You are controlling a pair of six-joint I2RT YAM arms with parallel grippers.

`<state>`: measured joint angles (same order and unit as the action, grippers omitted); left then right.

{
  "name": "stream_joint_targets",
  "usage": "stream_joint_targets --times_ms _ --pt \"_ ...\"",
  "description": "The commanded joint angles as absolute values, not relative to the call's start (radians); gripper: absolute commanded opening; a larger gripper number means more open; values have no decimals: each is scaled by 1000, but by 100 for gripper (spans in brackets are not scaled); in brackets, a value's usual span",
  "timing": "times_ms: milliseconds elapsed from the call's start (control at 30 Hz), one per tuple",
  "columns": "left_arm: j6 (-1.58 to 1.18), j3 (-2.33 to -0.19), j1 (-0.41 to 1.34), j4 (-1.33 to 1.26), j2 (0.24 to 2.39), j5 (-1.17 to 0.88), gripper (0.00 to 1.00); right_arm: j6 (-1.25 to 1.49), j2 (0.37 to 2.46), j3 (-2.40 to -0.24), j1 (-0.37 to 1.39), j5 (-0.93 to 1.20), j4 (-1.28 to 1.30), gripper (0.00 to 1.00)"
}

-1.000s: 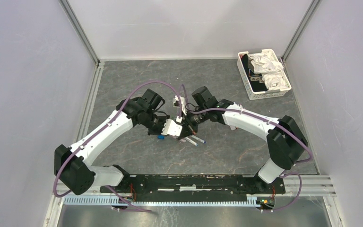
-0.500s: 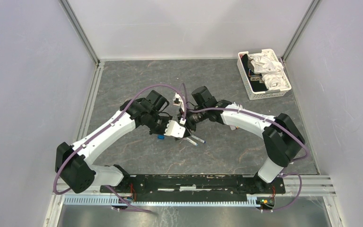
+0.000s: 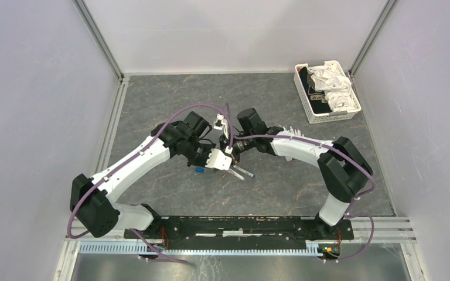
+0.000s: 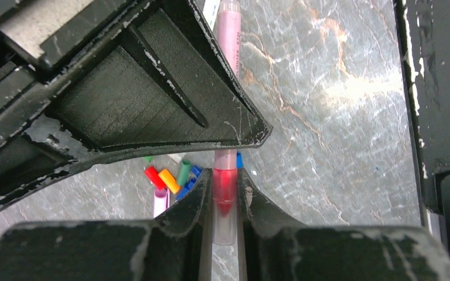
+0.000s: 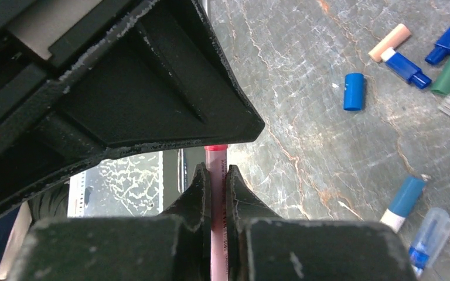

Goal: Open the pen caps

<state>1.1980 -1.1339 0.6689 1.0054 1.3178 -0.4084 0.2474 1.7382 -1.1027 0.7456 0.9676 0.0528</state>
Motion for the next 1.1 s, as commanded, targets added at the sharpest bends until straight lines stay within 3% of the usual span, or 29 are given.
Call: stream_joint_targets --times_ms 0,167,367,767,967,1067 --pt "1235 -1155 629 1012 1322 -322 2 165 1672 -1029 690 866 188 0" --pt "1343 -1212 429 1032 1382 -315 2 73 1614 -939 643 784 298 0" --pt "1299 -1134 397 928 1408 -315 2 15 1571 -927 573 701 375 0" --pt "1172 -987 407 805 1460 -406 2 111 1529 -883 456 19 279 2" --pt "1108 -964 433 732 1482 -416 4 129 1561 -875 454 -119 206 6" --pt "1088 -967 445 709 1509 -411 7 136 1566 -864 453 -140 180 18"
